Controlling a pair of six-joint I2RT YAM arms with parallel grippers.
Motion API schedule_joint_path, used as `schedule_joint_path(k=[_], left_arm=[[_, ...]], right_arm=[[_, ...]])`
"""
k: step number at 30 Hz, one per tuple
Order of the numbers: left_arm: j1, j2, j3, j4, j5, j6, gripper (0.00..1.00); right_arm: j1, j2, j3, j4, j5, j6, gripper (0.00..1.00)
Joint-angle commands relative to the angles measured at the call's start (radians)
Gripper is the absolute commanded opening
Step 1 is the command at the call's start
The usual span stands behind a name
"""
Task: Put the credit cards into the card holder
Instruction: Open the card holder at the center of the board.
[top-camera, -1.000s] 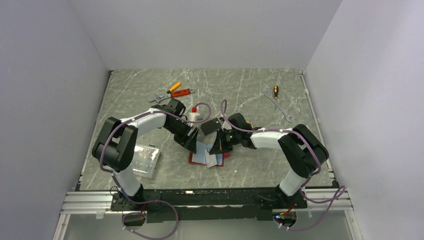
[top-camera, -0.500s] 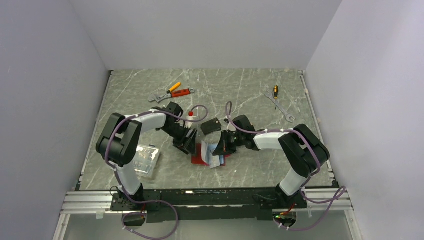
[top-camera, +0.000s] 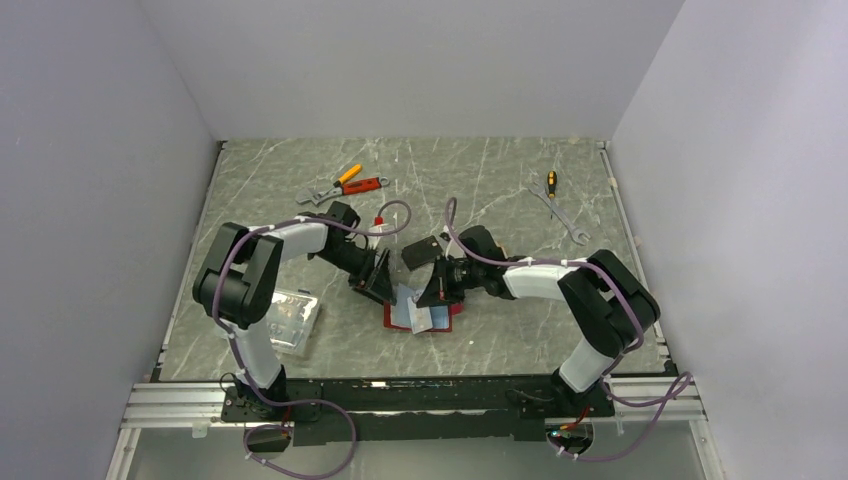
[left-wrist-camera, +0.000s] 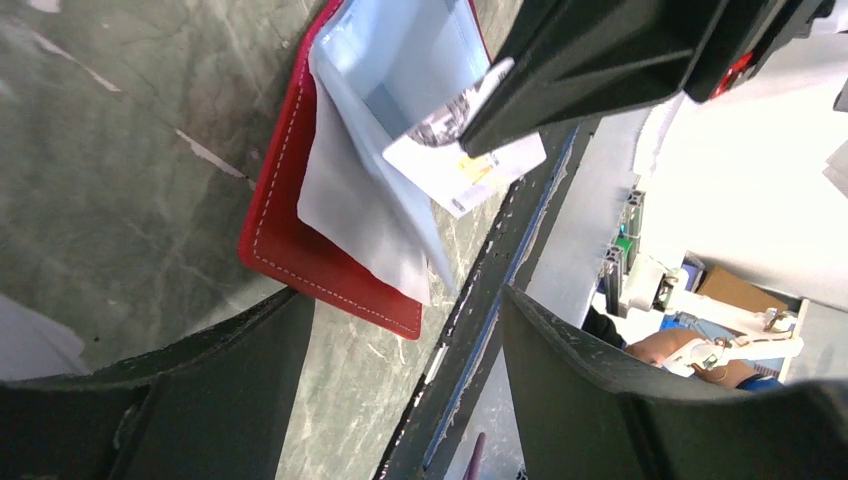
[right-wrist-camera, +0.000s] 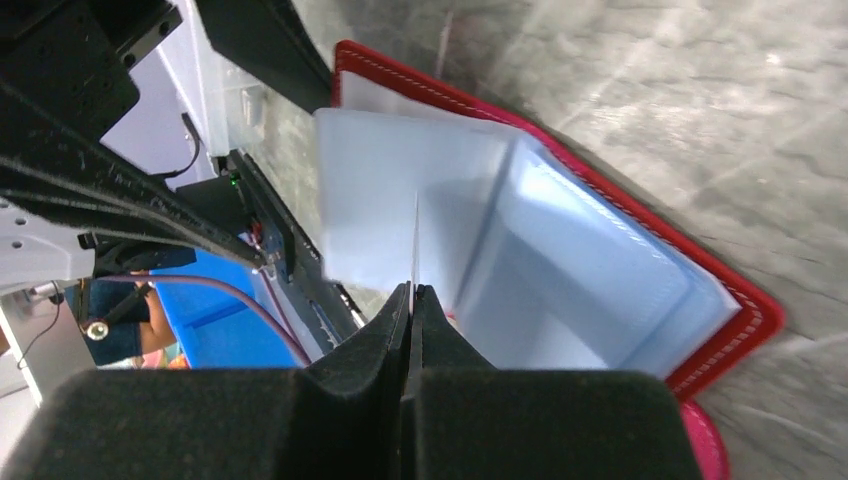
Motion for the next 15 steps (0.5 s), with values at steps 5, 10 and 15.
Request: schedule_joint_path(k=[5, 10, 15], left_arm=[[0.038, -0.04, -0.008, 0.006, 0.07, 0.047, 0.73], [0.037, -0.015, 0.002, 0.031, 0.047, 0.031, 0.7], [0.035, 0.016, 0.01, 0.088, 0.006, -0.027, 0.65]], right_arm=[[0.048, -0.014, 0.05, 0.043, 0.001, 0.028, 0.0], [0.051, 0.026, 0.055, 0.053, 0.004, 0.025, 0.0], [0.05, 0.03, 0.054, 0.042, 0.012, 0.015, 0.0]])
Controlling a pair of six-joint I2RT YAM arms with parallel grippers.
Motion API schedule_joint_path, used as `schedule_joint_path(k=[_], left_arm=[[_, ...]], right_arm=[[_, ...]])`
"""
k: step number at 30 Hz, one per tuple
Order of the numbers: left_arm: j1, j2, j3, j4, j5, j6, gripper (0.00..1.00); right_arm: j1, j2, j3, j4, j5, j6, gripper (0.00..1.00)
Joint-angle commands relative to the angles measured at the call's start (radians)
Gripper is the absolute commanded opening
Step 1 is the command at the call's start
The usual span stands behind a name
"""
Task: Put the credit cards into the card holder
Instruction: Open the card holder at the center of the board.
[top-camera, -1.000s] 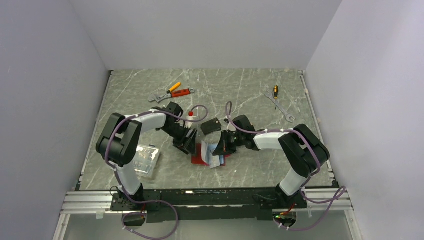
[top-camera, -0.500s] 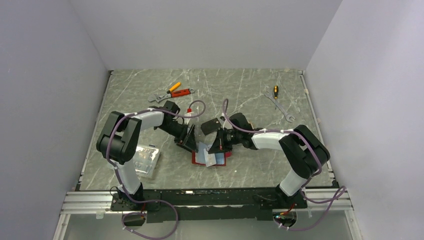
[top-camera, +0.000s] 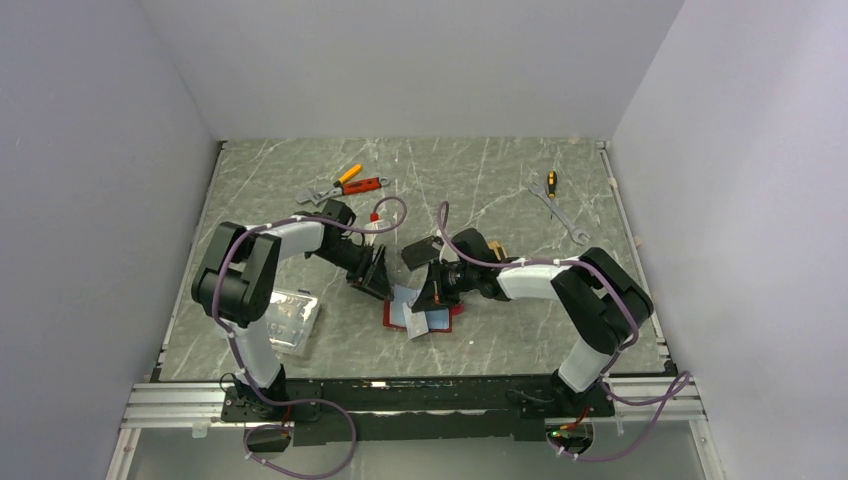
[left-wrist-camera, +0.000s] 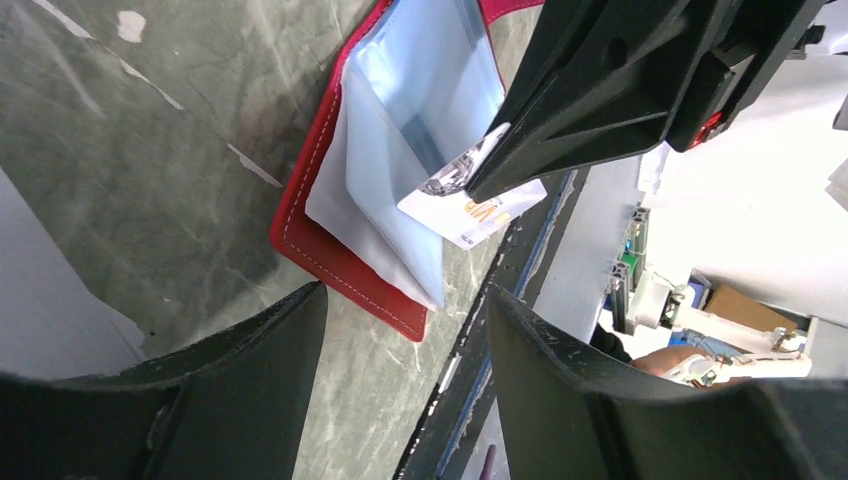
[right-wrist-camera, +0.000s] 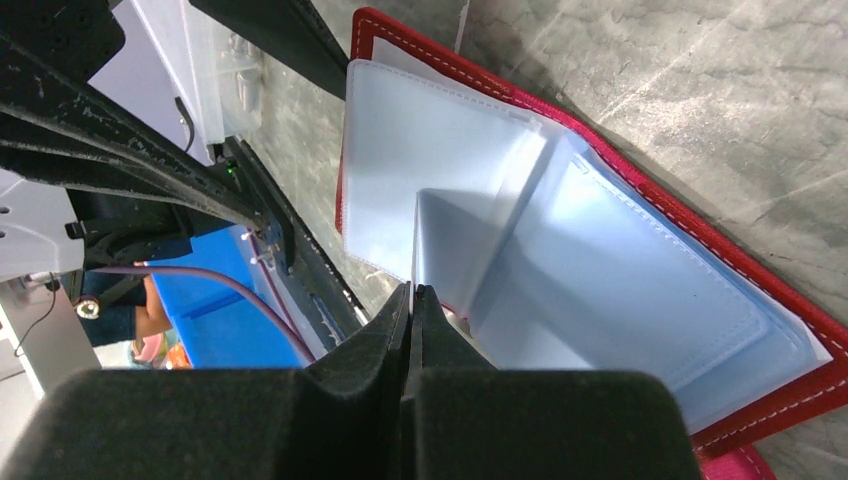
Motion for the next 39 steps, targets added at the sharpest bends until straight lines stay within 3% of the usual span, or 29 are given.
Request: schedule_joint_path(k=[1, 15, 22, 27, 39], left_arm=[[-0.005, 0.024, 0.016, 0.073, -0.012, -0.047, 0.63], [-0.056, 0.061, 0.036, 0.112, -0.143, -0.095, 0.49], [-0.064, 0.099, 0.062, 0.095, -0.198, -0.084, 0.32], [-0.065, 0.072, 0.078, 0.044, -0.238, 0.003, 0.19], [-0.095, -0.176, 0.073, -0.131, -0.262, 0.304, 0.16]], right_arm=[[0.001, 0.005, 0.03, 0.036, 0.01, -0.006, 0.0], [-0.022, 0.057, -0.013, 0.094, -0.01, -0.002, 0.0], [-0.054, 0.053, -0.054, 0.119, -0.026, -0.002, 0.0], [-0.076, 0.057, -0.07, 0.137, -0.046, -0.001, 0.0], [-0.084, 0.059, -0.072, 0.172, -0.069, 0.027, 0.0]])
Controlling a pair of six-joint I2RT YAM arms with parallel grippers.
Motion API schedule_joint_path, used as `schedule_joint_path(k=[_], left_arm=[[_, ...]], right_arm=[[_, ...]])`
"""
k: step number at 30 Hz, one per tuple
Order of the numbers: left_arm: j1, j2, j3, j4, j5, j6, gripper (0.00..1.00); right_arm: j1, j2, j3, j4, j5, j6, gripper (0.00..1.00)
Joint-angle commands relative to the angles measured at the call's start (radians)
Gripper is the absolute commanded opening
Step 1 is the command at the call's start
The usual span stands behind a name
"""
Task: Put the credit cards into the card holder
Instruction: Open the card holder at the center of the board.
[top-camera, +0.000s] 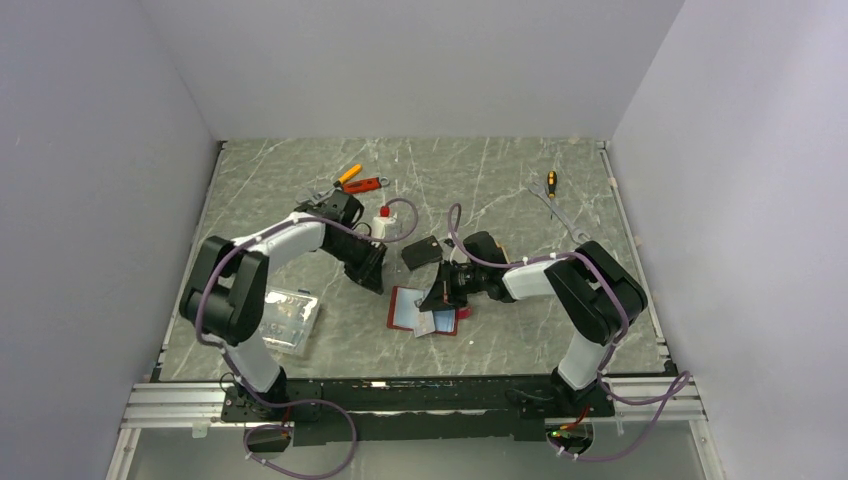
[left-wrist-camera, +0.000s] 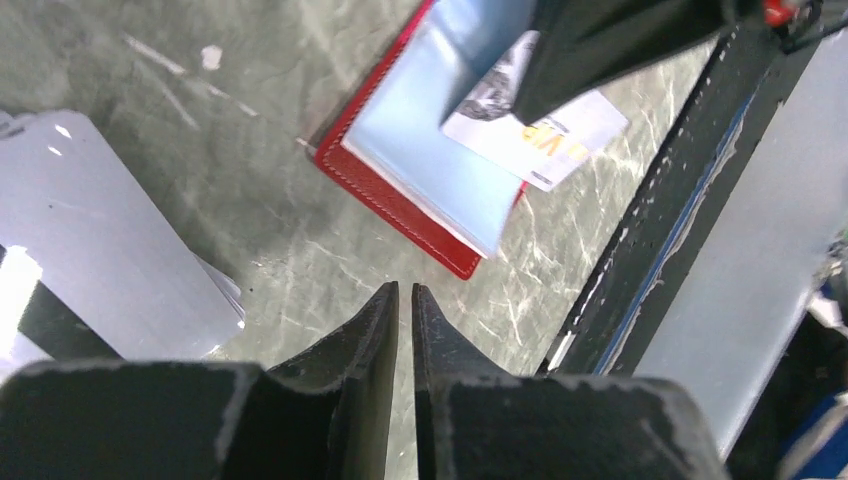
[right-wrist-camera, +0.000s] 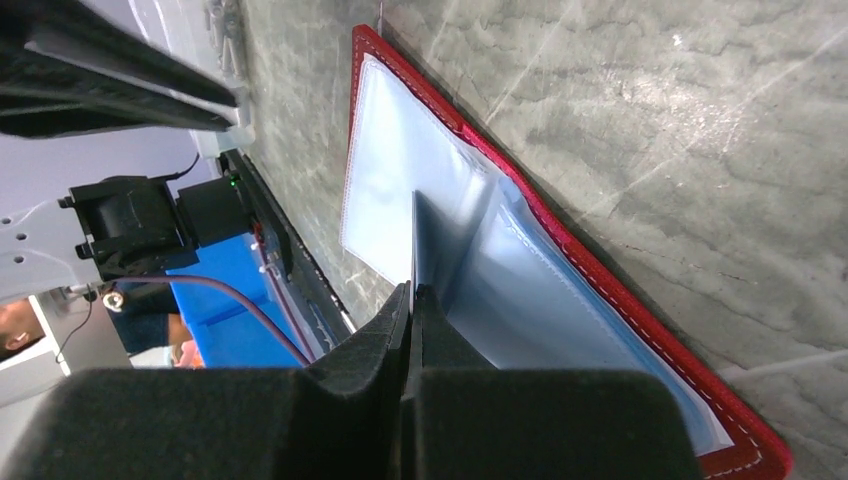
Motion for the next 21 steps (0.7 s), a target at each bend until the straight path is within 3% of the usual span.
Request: schedule_joint_path(k=[1, 8, 21], left_arm=[[-0.049, -0.107, 0.019, -0.062, 0.016, 0.156, 0.16], [-0.239, -0.09, 0.013, 0.024, -0.03, 0.252, 0.2], [-0.345, -0.053, -0.098, 0.164, -0.384, 0.327, 0.17]], right_arm=[[-0.003, -0.001, -0.004, 0.056, -0.007, 0.013, 0.0], [-0.002, -0.008, -0.002, 0.045, 0.006, 0.02, 0.0], [-0.033, -0.102, -0.048, 0.039, 0.074, 0.051, 0.0]])
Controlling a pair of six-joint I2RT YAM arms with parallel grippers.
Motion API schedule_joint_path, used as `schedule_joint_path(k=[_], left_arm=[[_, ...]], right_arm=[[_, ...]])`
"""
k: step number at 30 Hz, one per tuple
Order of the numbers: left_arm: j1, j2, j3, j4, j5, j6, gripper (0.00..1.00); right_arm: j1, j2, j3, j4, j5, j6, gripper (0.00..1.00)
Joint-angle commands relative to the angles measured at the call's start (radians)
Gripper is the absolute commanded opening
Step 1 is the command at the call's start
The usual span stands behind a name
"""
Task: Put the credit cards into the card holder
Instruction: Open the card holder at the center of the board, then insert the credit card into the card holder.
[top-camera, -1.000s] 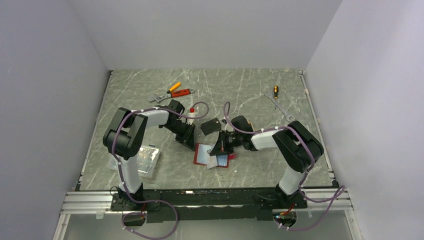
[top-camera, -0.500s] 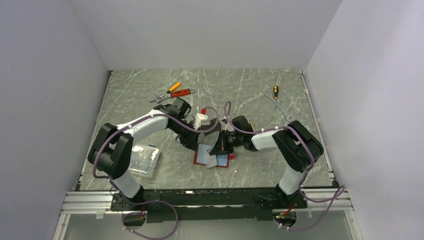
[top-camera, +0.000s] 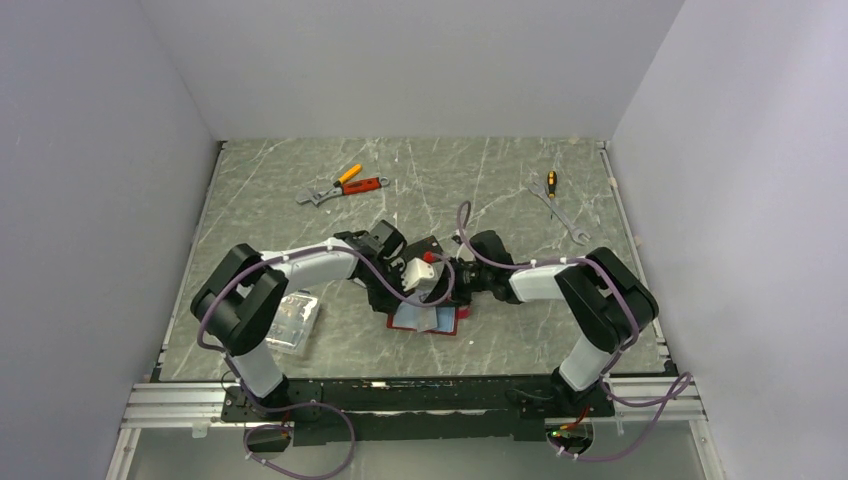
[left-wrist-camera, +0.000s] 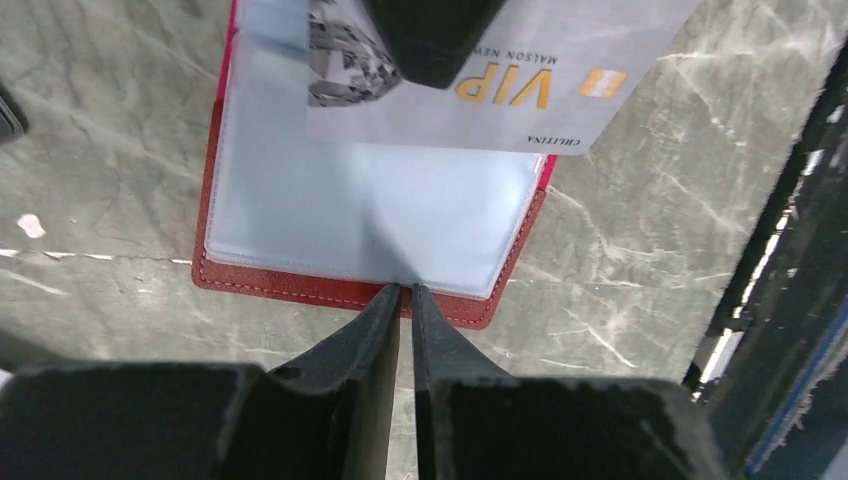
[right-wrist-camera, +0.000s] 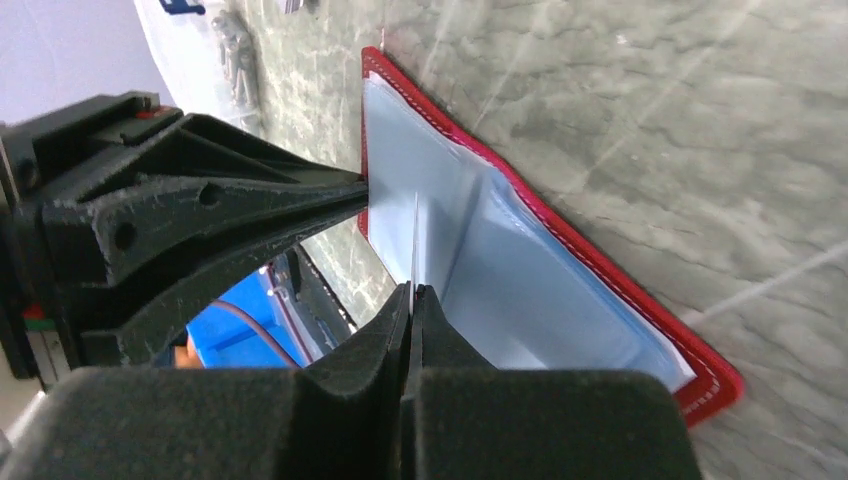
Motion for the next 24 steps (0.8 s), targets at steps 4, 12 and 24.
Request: schedule_joint_path(k=[4, 12, 24], left_arm=[[-0.091, 0.023, -0.01, 0.052, -0.171, 0.045, 0.17], [-0.101, 0.014, -0.061, 0.041, -0.172, 0.012, 0.14], [-0.102, 0.002, -0.082, 0.025, -0.123, -0.026, 0.12]], right_arm=[[-0.02, -0.057, -0.038, 0.055, 0.078, 0.057, 0.0], [-0.022, -0.109, -0.129, 0.151, 0.233, 0.154, 0.0], [-0.001, -0.117, -0.193, 0.269, 0.306, 0.232, 0.0]])
